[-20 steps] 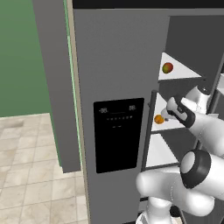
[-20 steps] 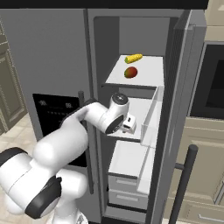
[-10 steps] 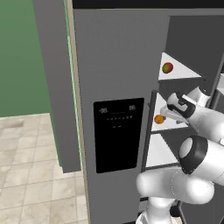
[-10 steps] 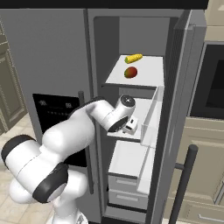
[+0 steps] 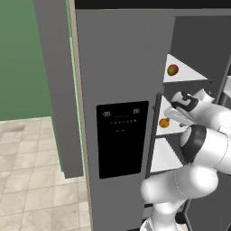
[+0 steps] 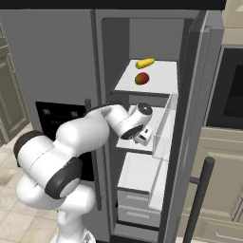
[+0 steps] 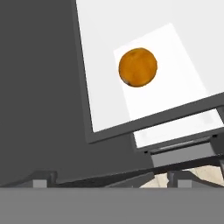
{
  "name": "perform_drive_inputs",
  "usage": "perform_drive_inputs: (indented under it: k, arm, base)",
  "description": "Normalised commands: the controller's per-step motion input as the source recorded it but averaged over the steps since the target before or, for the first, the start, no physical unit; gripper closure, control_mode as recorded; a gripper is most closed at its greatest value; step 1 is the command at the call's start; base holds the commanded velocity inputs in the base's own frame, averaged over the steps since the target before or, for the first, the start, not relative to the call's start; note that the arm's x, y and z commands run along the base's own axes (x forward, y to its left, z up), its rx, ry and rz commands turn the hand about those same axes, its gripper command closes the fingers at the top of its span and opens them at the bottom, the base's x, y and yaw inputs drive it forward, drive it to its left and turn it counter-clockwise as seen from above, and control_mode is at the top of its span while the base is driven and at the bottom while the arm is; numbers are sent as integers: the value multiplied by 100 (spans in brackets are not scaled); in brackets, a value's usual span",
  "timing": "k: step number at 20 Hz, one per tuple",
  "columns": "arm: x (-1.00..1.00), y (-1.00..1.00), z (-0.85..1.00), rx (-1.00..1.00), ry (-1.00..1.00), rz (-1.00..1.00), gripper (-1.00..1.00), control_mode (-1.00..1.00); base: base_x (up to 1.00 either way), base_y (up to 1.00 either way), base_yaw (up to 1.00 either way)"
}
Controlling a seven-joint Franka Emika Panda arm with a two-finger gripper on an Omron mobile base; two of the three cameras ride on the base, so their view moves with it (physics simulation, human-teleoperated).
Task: Pick up the orange and mango from the fridge and place one fruit on each plate on the dining counter.
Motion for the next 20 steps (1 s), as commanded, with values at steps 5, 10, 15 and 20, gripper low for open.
perform_drive_inputs:
  k: [5,10,15,20]
  arm:
    - [27,0,-25,0,0,-5,-100,-100]
    - [30,0,-21,0,0,-6,-100,-100]
    - [31,-5,-20,0,0,-6,-100,-100]
    - [34,-10,-15,1,0,-6,-100,-100]
  base:
    - [0,0,0]
    - [0,0,0]
    - [0,0,0]
    - [0,0,0]
